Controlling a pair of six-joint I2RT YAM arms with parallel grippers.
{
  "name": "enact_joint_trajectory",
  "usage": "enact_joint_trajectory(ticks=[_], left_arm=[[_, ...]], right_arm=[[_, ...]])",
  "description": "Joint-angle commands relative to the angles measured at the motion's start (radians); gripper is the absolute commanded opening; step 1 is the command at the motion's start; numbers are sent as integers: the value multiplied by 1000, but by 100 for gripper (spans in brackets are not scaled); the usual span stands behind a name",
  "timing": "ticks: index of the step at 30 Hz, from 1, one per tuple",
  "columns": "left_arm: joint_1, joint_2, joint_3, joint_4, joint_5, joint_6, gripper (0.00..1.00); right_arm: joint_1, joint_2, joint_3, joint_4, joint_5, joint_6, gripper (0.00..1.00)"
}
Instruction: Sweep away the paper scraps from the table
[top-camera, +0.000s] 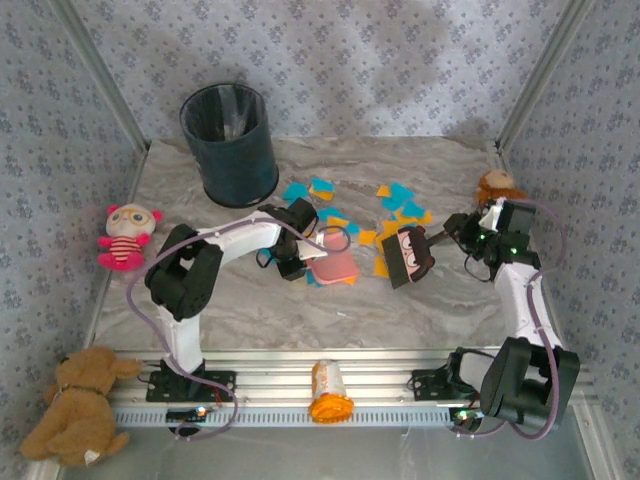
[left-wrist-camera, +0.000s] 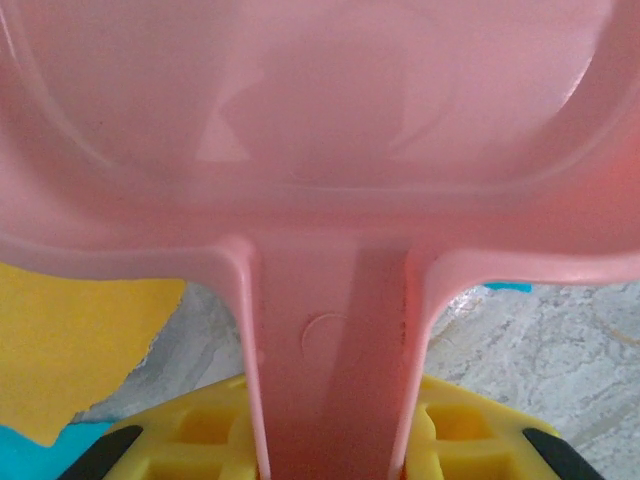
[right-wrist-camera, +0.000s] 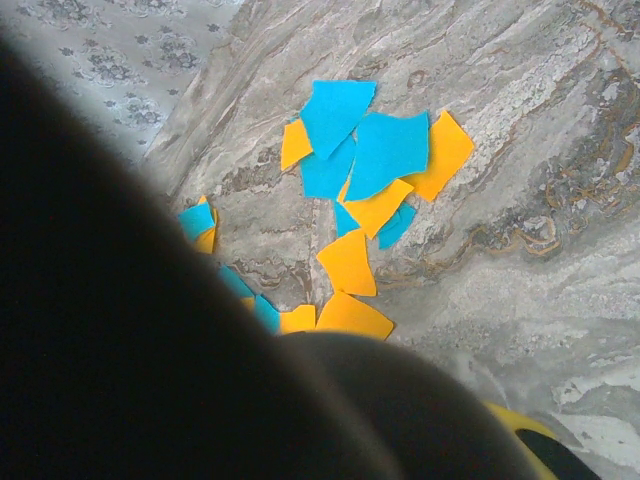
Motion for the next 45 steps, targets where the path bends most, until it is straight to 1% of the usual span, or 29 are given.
enact_joint_trajectory(ticks=[1, 8, 9, 10, 11, 12, 21, 27, 36, 39, 41, 44, 45], left_arm=[[-5, 8, -11, 5, -11, 15, 12], [-6, 8, -23, 26, -16, 12, 19], [-8, 8, -24, 27, -15, 11, 22], [-7, 6, -23, 30, -13, 11, 23], [-6, 6, -25, 33, -14, 10, 28], [-6, 5, -25, 35, -13, 10, 30], [-9, 4, -30, 49, -23, 8, 36], [-13, 5, -33, 66, -3, 7, 35], [-14, 22, -48, 77, -10, 6, 34], [-14, 20, -60, 77, -10, 4, 30], [-13, 15, -64, 76, -13, 3, 21], [-14, 1, -57, 76, -10, 4, 4], [-14, -5, -53, 69, -10, 4, 0]], right_arm=[[6, 3, 12, 9, -25, -13, 0], [6, 3, 11, 6, -23, -15, 0], [6, 3, 12, 6, -22, -15, 0], [6, 3, 12, 5, -23, -15, 0], [6, 3, 12, 5, -23, -15, 0], [6, 3, 12, 5, -23, -16, 0], [5, 3, 12, 1, -23, -19, 0], [3, 5, 8, 2, -22, -19, 0], [0, 3, 13, -5, -28, -21, 0], [0, 3, 14, -4, -28, -20, 0], [0, 3, 16, -3, -28, -20, 0], [0, 2, 20, -3, -31, -19, 0], [2, 2, 21, -4, -32, -18, 0]])
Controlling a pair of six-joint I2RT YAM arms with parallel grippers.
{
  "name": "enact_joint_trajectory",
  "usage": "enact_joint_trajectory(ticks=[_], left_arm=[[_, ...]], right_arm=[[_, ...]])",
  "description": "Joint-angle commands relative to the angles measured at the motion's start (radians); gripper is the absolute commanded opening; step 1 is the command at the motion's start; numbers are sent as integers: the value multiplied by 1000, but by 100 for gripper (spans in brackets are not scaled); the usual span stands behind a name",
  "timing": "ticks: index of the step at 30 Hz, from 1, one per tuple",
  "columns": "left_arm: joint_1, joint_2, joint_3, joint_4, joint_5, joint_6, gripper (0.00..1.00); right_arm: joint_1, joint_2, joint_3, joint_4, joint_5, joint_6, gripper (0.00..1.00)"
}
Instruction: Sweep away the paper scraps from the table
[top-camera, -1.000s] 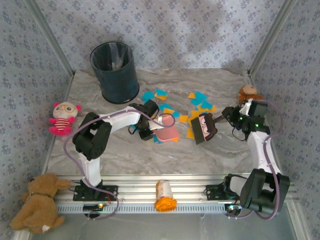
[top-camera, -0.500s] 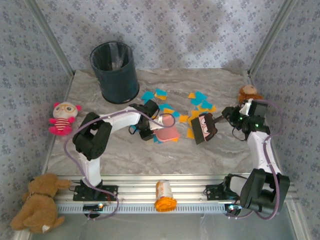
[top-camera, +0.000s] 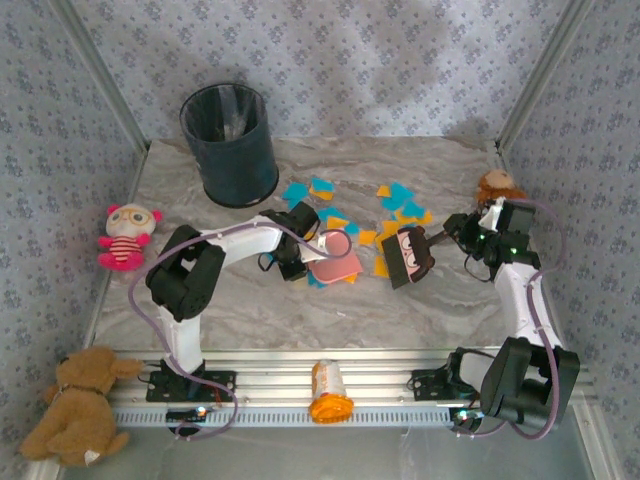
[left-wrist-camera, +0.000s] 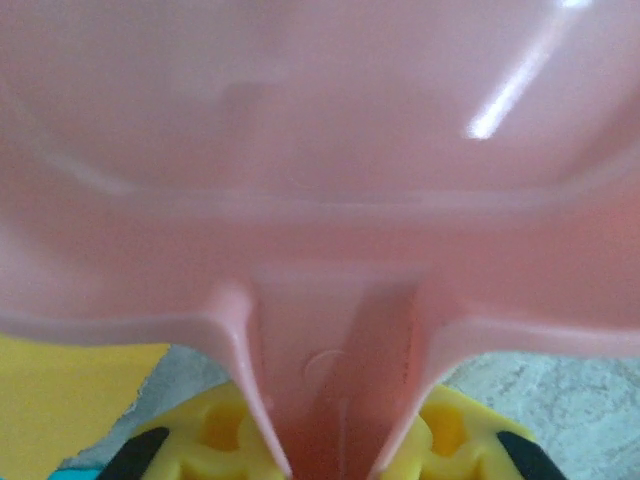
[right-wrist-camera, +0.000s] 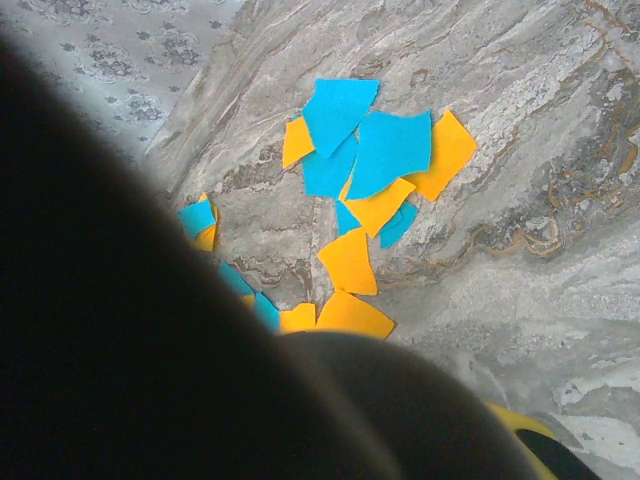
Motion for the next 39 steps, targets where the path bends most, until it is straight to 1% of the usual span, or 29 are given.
enact_joint_trajectory(ticks=[1, 7, 12, 15, 20, 24, 29, 31, 33, 37, 39], left_arm=[[-2, -11, -3, -27, 1, 4, 0], [-3, -47, 55, -142, -15, 2, 0], [-4, -91, 81, -244, -64, -7, 0], [-5, -110, 85, -291, -63, 5, 0], [-9, -97, 92, -352, -80, 37, 0], [-10, -75, 110, -395, -95, 33, 0], [-10, -88, 125, -441, -79, 36, 0], [-9, -100, 145, -479, -88, 31, 0], [-8, -118, 162, -524, -123, 31, 0], [1, -160, 167, -600, -182, 7, 0], [10, -197, 157, -601, -177, -16, 0]], right_arm=[[2, 2, 22, -4, -30, -11, 0], [22, 2, 34, 9, -39, -3, 0], [63, 22, 51, 34, -27, 10, 0], [94, 41, 61, 50, -18, 15, 0], [139, 76, 73, 76, -5, 20, 0], [169, 98, 80, 95, 0, 28, 0], [208, 127, 84, 138, -3, 46, 0], [227, 144, 86, 161, -4, 46, 0], [258, 170, 87, 205, -10, 88, 0], [325, 234, 123, 235, -1, 96, 0], [356, 264, 137, 265, 8, 112, 0]])
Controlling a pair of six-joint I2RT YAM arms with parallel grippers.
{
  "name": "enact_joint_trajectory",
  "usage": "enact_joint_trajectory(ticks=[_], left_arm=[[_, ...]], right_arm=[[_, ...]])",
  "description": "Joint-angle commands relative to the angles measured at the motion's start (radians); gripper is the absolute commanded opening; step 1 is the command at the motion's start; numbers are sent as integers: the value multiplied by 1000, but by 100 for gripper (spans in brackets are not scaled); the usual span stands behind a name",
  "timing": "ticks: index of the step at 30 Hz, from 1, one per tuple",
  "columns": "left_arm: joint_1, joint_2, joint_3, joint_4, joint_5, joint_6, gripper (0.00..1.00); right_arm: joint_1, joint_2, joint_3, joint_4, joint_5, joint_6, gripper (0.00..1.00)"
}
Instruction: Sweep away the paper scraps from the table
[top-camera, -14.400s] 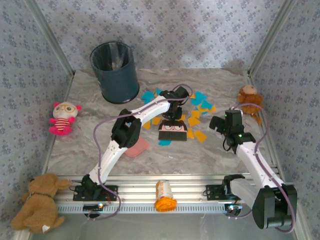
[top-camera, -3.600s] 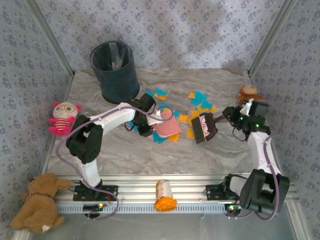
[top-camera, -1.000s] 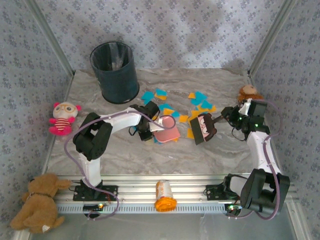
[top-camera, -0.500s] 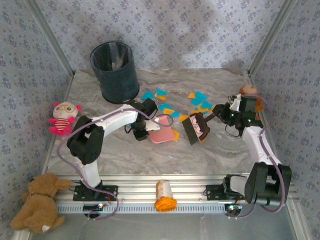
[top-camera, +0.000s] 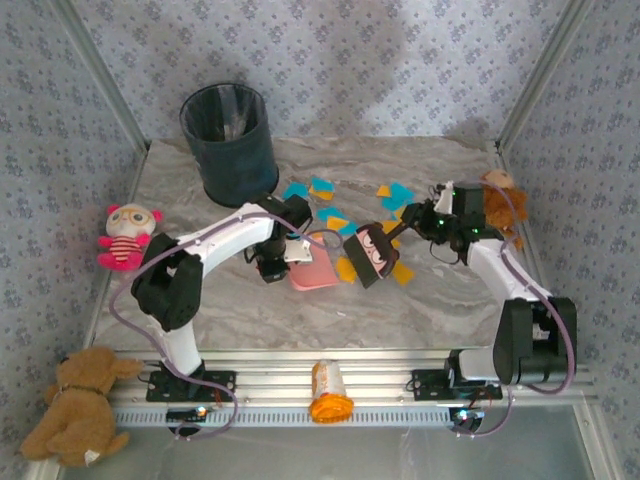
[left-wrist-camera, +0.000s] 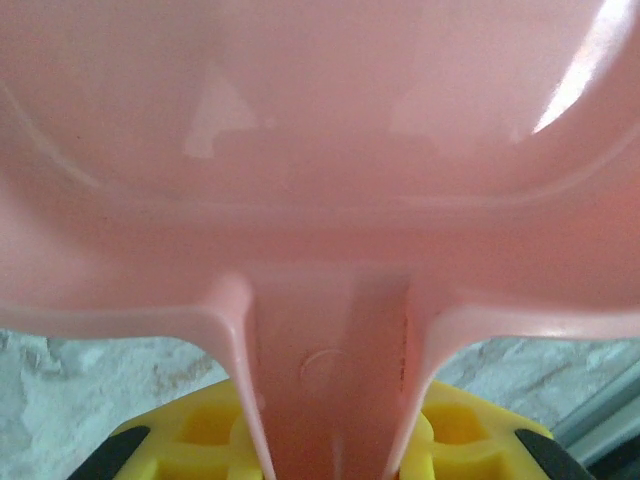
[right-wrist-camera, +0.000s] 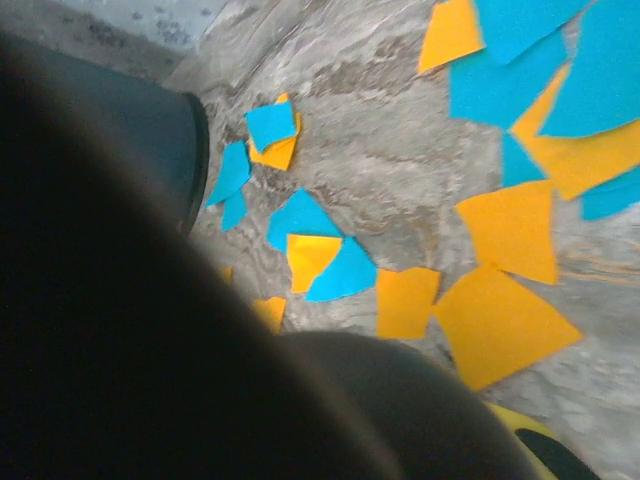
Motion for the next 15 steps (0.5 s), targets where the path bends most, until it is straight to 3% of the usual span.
enact_joint_trajectory(ticks=[1, 5, 15], left_arm=[[7, -111, 3, -77, -32, -38, 0], [7, -222, -16, -72, 0, -74, 0], [-15, -370, -181, -79, -122, -49, 0]], right_arm=[[55, 48, 60, 96, 4, 52, 0], [115, 121, 113, 110, 8, 58, 0], [231, 270, 173, 208, -27, 110, 0]])
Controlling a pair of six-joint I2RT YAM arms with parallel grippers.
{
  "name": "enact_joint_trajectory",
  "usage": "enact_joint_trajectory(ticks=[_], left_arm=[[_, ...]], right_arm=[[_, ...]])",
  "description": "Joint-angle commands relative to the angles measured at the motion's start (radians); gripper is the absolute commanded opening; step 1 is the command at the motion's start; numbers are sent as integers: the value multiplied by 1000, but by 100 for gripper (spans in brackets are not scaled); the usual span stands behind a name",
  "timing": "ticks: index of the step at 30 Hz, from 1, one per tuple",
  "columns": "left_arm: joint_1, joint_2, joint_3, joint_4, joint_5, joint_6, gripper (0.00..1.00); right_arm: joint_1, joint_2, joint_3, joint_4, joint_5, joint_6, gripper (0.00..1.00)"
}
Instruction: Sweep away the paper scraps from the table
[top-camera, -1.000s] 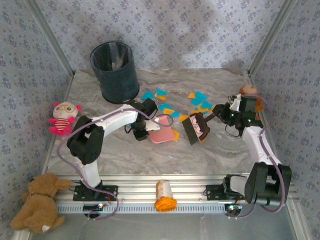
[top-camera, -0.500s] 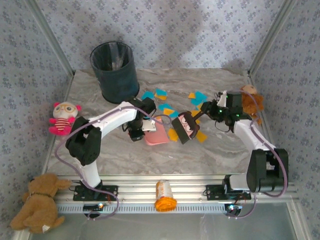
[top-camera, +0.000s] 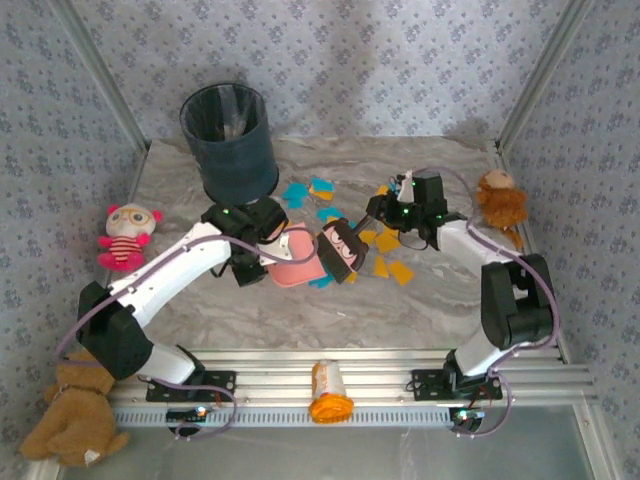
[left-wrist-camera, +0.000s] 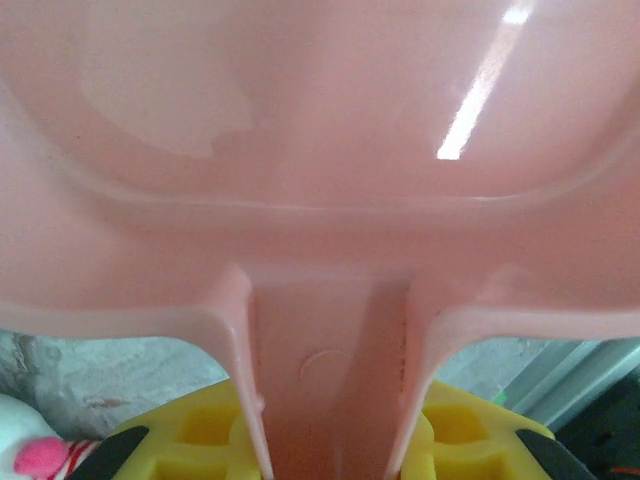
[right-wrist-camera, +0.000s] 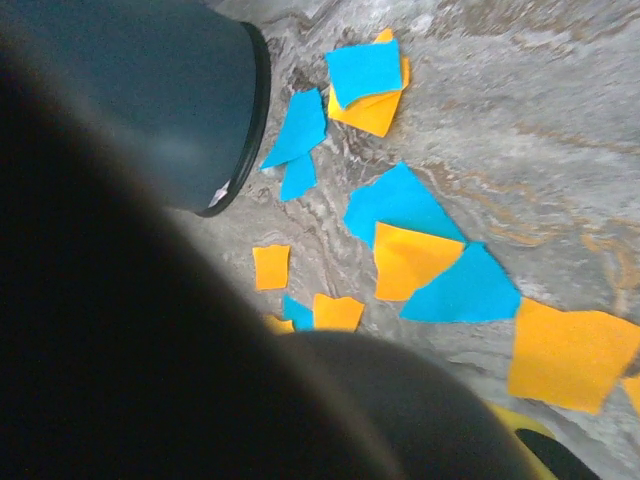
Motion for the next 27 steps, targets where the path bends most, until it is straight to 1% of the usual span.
enact_joint_trajectory(ticks=[1, 6, 10, 18, 23, 25, 27], left_arm=[[-6, -22, -46, -46, -30, 26, 0], [-6, -31, -55, -42, 22, 58, 0], [-8, 9, -47, -48, 27, 66, 0], [-41, 90, -36, -23, 25, 71, 0], [-59, 152, -5, -9, 19, 69, 0], [-68, 176, 11, -4, 18, 70, 0], [-76, 200, 25, 4, 21, 71, 0]], right_arm=[[44, 59, 51, 60, -33, 37, 0], [70, 102, 46, 53, -5, 23, 0], [69, 79, 22, -20, 78, -40, 0], [40, -99, -90, -133, 330, -139, 0], [30, -194, -114, -204, 439, -174, 0], [24, -230, -121, -215, 433, -183, 0], [13, -271, -125, -214, 382, -180, 0]])
